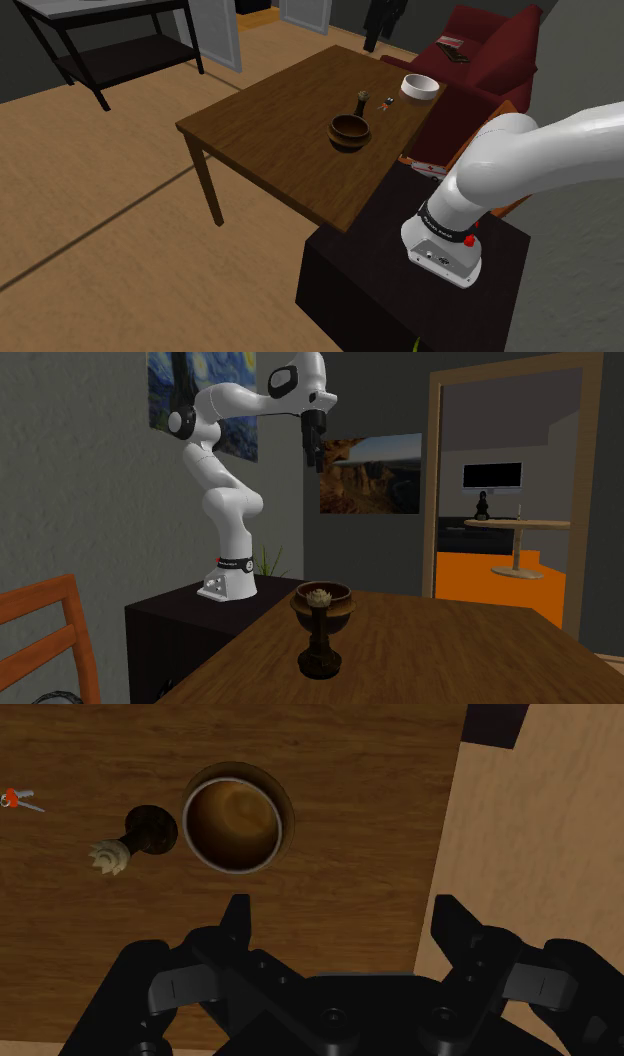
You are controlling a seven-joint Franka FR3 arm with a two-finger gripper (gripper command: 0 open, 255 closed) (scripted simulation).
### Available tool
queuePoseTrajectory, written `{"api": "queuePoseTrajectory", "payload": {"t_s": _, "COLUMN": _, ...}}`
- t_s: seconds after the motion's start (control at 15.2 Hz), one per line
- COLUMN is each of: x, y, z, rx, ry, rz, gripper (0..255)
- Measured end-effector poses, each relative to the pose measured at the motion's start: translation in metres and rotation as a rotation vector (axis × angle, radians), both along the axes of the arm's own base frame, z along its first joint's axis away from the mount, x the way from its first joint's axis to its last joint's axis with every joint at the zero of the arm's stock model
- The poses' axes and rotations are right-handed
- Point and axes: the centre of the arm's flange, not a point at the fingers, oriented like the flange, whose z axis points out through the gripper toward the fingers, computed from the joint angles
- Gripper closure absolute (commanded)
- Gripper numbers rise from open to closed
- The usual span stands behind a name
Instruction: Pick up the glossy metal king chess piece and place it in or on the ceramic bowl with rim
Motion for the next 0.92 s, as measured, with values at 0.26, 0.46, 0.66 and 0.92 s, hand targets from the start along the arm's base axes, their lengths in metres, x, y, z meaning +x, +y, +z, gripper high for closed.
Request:
{"api": "queuePoseTrajectory", "payload": {"t_s": 0.26, "x": 0.010, "y": -0.016, "z": -0.017, "rx": -0.011, "ry": 0.008, "rz": 0.005, "gripper": 0}}
{"api": "queuePoseTrajectory", "payload": {"t_s": 0.46, "x": 0.024, "y": -0.041, "z": -0.044, "rx": -0.026, "ry": 0.020, "rz": 0.012, "gripper": 0}}
{"api": "queuePoseTrajectory", "payload": {"t_s": 0.66, "x": 0.041, "y": -0.064, "z": -0.070, "rx": -0.042, "ry": 0.032, "rz": 0.019, "gripper": 0}}
{"api": "queuePoseTrajectory", "payload": {"t_s": 0.92, "x": 0.060, "y": -0.095, "z": -0.103, "rx": -0.063, "ry": 0.047, "rz": 0.029, "gripper": 0}}
